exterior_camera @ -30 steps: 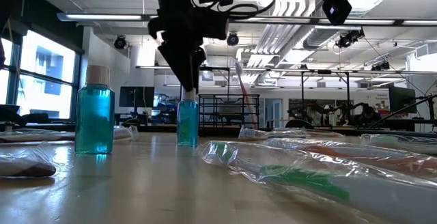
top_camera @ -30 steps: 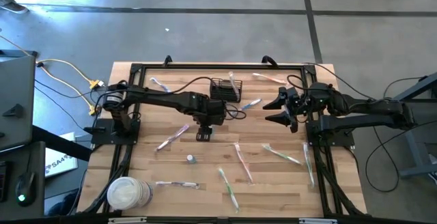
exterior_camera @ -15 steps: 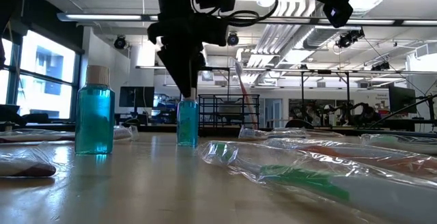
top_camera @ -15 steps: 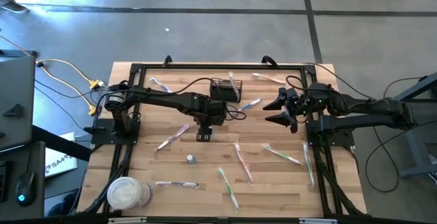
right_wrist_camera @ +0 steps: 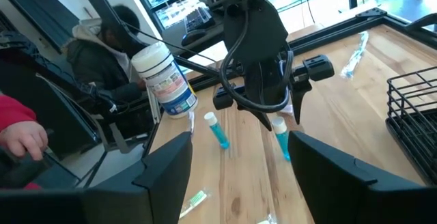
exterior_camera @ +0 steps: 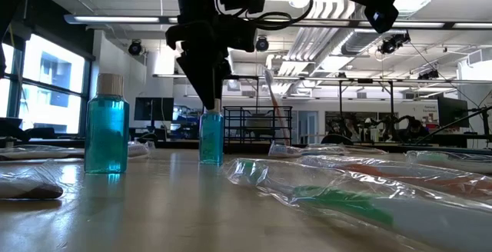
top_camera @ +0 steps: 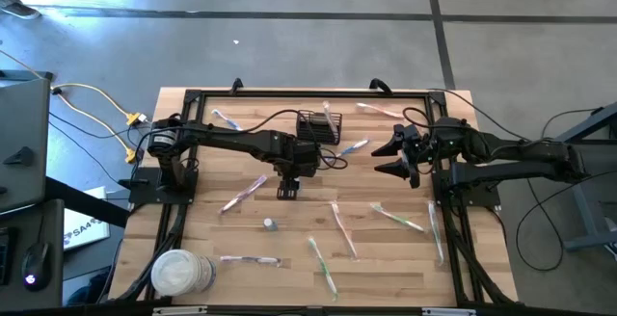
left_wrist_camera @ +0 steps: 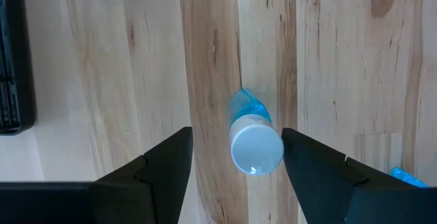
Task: Pick & Place toothbrushing station
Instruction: Put the top blue mouthwash into the mesh organizer
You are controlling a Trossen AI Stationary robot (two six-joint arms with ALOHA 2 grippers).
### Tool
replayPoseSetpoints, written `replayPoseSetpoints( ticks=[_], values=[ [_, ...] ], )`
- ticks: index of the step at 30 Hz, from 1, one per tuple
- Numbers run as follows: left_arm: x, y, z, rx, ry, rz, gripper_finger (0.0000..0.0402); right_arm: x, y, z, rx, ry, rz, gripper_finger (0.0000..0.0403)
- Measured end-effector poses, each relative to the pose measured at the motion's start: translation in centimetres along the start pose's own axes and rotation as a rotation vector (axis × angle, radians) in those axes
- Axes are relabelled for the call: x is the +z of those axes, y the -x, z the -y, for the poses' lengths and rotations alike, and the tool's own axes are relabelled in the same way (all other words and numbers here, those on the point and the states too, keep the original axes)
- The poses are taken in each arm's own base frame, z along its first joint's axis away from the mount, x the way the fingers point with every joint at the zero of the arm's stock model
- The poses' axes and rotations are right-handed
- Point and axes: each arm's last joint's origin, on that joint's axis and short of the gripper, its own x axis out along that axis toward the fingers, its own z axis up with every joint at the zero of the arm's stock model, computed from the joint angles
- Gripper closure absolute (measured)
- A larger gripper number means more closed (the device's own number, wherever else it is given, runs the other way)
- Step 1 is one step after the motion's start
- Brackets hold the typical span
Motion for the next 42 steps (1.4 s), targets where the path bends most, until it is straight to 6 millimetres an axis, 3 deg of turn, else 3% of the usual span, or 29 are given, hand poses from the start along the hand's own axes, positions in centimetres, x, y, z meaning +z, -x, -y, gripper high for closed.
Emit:
replayPoseSetpoints(
  ticks=[42],
  values=[
    [0.1, -1.4, 0.1, -0.028, 0.011, -0.029, 0.0179, -0.1, 0.0, 0.0, -0.008, -0.016, -0.004, 0.0167]
  ],
)
